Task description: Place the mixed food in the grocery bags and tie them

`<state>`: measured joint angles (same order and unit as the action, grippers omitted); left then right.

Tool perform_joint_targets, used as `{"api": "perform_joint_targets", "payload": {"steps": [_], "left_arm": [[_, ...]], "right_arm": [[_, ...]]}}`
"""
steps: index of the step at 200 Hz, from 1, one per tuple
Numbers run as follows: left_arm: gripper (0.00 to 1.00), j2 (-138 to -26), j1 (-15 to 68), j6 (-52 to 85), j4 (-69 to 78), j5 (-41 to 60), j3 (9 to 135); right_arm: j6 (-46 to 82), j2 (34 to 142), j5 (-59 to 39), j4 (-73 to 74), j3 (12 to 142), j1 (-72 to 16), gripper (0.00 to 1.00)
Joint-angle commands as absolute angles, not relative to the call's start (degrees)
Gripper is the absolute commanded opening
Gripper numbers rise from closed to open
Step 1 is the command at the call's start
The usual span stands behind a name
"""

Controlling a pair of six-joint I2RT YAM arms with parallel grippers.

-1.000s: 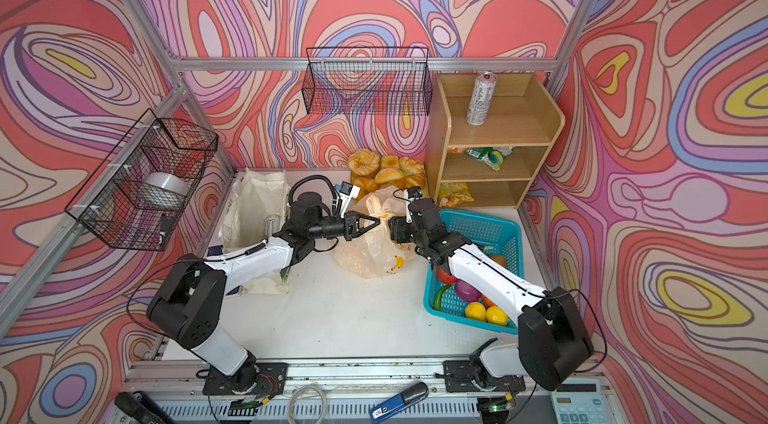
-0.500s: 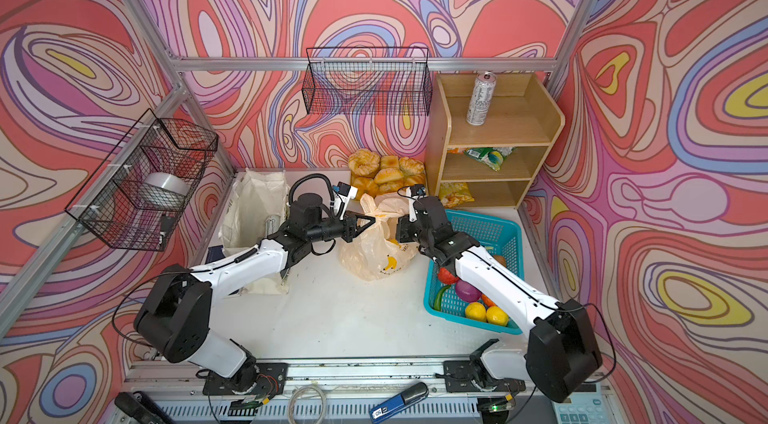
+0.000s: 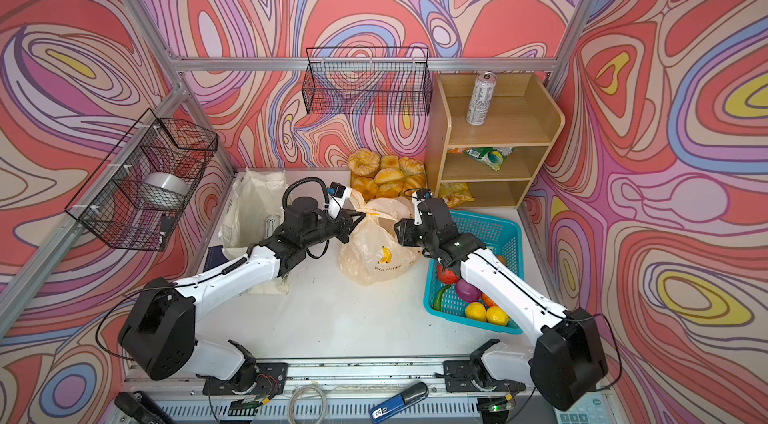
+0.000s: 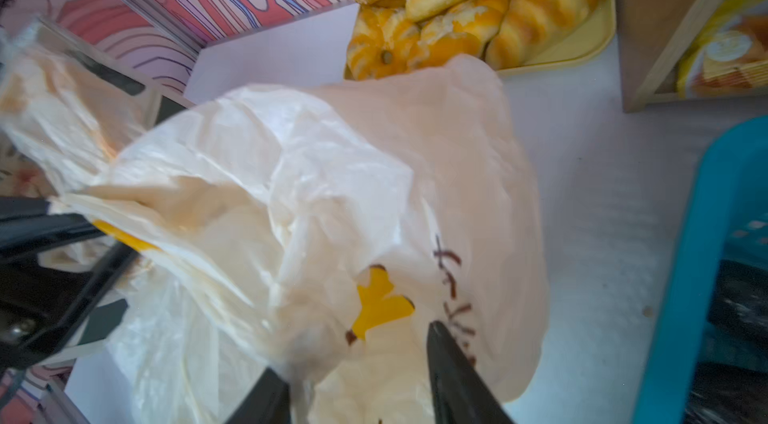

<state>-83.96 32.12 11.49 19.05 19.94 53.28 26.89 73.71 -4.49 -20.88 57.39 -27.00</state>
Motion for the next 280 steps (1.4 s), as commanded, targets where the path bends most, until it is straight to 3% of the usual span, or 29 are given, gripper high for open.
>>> {"api": "perform_joint_targets", "payload": {"steps": [1,95,204,221,240,280], "left_arm": [[0.00,-82.53,31.90,6.69,20.02,18.18,52.58],[0.00,-82.95,32.43,0.85,24.47,33.58,52.23],[0.00,-84.02,32.92,2.04,22.24,38.22,53.80],[0.00,-84.06,32.87,2.57,22.14,38.32,53.88],[0.00,-84.41,32.90,4.13,21.76,37.88,53.96],[0.00,-85.96,31.31,12.97,19.81,33.24,54.42]], "right_arm": [[24.10,73.61,-5.73,-25.49,63.69,-24.94,0.52],[16.58,87.81,-36.26,-24.14,81.78,-22.99,0.57],[21.24,94.80,-44.27,-17.40,83.03,-23.99,0.56],[21.18,94.97,-44.74,-17.31,83.23,-23.98,0.41],[21.29,93.48,-43.88,-17.06,82.09,-23.93,0.00],[22.24,85.84,-35.57,-14.71,76.15,-23.89,0.00]]}}
